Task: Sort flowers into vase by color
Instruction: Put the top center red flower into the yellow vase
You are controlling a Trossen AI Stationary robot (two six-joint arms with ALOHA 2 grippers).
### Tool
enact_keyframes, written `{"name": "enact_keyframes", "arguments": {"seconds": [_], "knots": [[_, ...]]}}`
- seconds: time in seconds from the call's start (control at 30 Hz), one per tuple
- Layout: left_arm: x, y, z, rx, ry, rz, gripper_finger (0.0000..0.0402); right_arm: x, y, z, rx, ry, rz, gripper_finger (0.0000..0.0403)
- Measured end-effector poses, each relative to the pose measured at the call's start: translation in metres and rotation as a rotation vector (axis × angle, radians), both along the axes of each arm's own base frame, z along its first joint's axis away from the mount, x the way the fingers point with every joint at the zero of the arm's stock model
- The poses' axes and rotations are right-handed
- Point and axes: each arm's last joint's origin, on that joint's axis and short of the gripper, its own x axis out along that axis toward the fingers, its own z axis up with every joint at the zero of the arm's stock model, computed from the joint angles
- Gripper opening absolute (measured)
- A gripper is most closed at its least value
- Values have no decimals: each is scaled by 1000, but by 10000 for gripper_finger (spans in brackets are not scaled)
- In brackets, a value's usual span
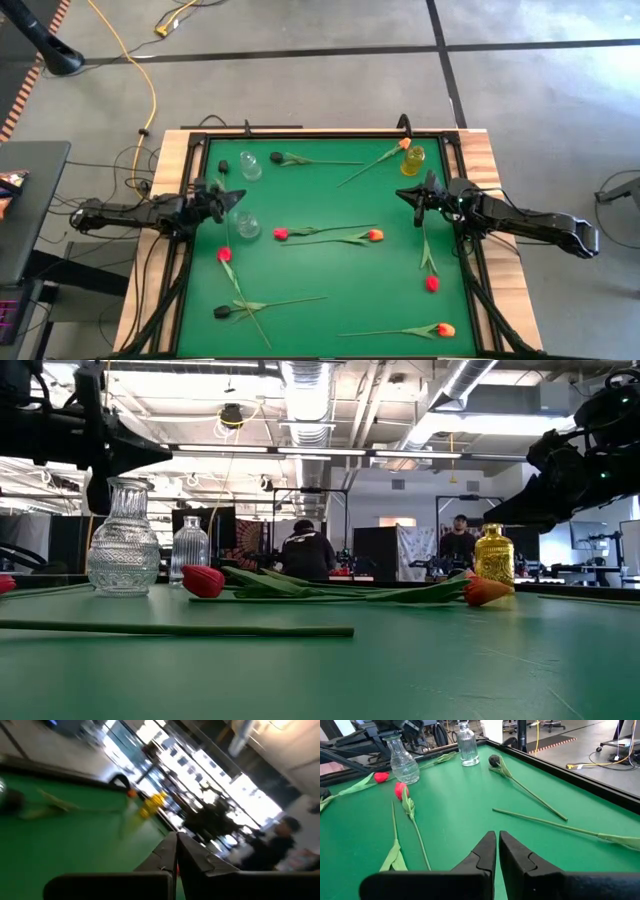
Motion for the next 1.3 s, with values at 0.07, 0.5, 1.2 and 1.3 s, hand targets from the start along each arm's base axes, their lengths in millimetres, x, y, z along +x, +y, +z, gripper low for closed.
{"name": "enact_keyframes", "arguments": {"seconds": [0.07,0.5,1.2,1.3], "knots": [[0,0,0,-40,-20,-8,0,0,0,0,0,0,0,50],[-5,3,51,179,-145,112,0,10,2,52,-145,-101,72,50],[14,9,134,635,504,-75,87,192,29,142,7,526,261,59],[19,10,130,631,555,-93,129,219,35,138,40,633,270,72]]}}
